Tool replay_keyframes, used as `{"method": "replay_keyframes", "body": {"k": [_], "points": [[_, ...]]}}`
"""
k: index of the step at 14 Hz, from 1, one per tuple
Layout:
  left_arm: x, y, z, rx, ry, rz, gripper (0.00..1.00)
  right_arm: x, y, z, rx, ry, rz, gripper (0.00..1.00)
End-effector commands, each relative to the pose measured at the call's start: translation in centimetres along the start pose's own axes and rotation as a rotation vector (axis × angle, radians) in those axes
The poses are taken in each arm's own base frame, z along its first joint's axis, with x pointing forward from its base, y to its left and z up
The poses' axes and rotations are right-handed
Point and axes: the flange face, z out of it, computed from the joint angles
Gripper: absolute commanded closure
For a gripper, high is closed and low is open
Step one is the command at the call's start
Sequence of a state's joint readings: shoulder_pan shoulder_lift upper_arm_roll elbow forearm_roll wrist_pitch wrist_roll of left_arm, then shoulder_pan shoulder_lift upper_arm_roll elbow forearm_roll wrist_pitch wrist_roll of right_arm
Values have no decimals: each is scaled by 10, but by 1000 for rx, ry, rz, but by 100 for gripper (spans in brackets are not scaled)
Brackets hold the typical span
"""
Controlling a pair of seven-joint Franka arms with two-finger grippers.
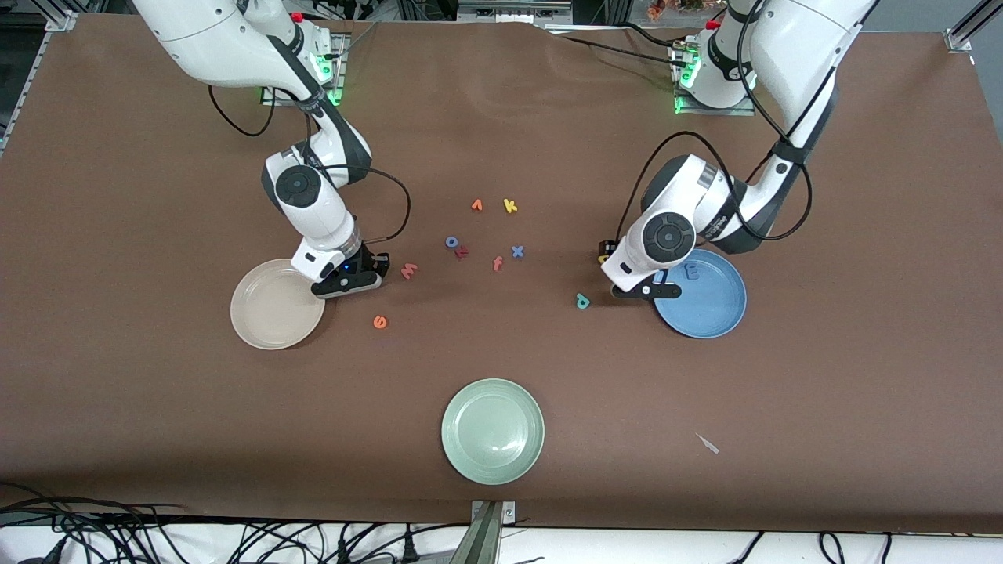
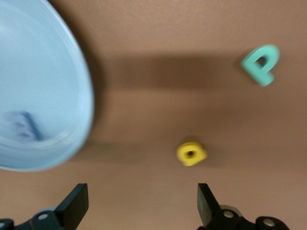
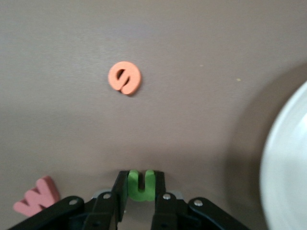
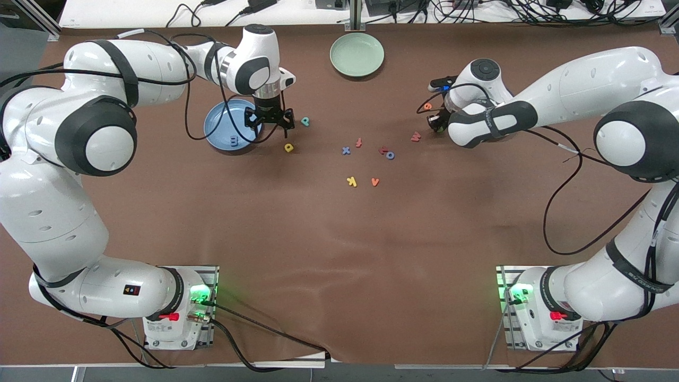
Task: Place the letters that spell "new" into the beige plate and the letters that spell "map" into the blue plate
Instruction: 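Lift the green u to the beige plate while the left gripper reaches the yellow d, then release the u on the beige plate while the left gripper grasps the yellow d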
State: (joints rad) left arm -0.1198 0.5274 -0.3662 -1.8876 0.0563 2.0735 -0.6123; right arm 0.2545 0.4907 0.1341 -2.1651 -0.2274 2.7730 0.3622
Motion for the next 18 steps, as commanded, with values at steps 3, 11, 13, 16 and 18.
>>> {"method": "replay_keyframes", "body": {"k": [3, 11, 13, 16, 18], "points": [[-12, -7, 37, -113, 36, -195, 0, 41, 34, -61, -113, -67, -60, 98], [-22, 12, 53, -152, 83, -298, 30, 31, 120, -59, -151, -71, -192, 37], [-21, 12, 54, -156, 88, -299, 30, 30, 119, -58, -147, -54, -174, 21], [-19, 12, 55, -157, 88, -298, 39, 41, 95, -75, -133, -31, -126, 20], [-17, 10, 59, -153, 103, -287, 41, 60, 60, -91, -116, -28, -79, 18]]}}
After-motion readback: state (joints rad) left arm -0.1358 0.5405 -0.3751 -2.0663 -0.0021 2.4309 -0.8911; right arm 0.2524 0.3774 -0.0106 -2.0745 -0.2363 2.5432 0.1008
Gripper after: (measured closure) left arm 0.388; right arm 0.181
